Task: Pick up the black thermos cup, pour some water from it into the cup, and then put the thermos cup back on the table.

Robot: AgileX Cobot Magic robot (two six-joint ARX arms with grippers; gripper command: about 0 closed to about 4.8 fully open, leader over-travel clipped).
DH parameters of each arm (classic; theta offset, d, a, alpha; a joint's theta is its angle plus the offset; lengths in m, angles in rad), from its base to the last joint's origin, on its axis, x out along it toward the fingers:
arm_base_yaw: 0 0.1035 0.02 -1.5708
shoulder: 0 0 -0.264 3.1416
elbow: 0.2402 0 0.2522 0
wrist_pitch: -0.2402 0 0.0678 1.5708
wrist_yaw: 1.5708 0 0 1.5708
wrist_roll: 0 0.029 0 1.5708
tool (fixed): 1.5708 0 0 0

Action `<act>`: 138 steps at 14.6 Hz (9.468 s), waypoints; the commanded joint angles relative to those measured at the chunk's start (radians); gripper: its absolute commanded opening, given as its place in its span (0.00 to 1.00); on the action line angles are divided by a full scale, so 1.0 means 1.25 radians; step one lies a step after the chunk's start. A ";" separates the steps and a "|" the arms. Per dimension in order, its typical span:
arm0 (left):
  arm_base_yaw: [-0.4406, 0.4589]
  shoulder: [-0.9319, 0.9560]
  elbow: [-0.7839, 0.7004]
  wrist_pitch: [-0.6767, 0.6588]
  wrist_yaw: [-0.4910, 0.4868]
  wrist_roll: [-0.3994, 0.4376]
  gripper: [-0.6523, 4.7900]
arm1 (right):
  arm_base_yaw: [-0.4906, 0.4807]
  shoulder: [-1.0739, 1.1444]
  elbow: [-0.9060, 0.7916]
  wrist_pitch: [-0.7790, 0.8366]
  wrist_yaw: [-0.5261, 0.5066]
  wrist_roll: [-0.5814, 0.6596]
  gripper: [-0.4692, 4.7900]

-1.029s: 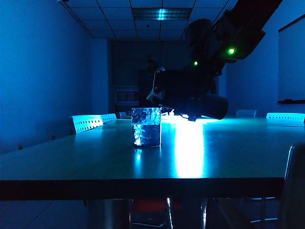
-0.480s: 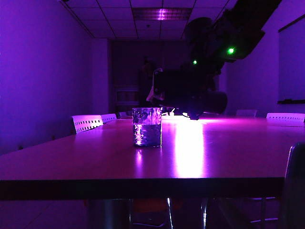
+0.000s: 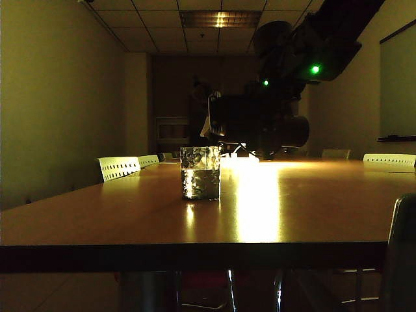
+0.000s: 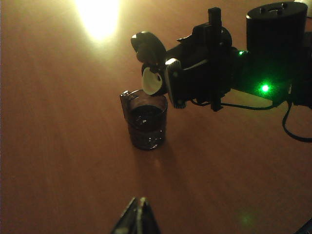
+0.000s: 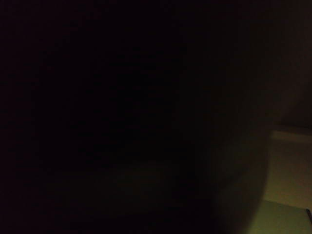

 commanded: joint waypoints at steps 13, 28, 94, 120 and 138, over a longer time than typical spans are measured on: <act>0.000 -0.001 0.002 -0.001 0.004 0.003 0.11 | 0.001 -0.015 0.010 0.057 0.005 -0.084 0.25; 0.000 -0.001 0.002 -0.001 0.004 0.003 0.11 | 0.001 -0.015 0.010 0.063 0.005 -0.110 0.25; 0.000 -0.002 0.002 -0.005 0.025 -0.003 0.11 | -0.209 -0.350 -0.375 0.175 -0.628 1.135 0.25; 0.000 -0.002 0.002 -0.028 0.024 -0.003 0.11 | -0.225 -0.187 -0.376 0.207 -0.697 1.087 1.00; 0.000 -0.002 0.002 -0.028 0.024 -0.003 0.11 | -0.231 -0.272 -0.378 0.096 -0.709 1.003 1.00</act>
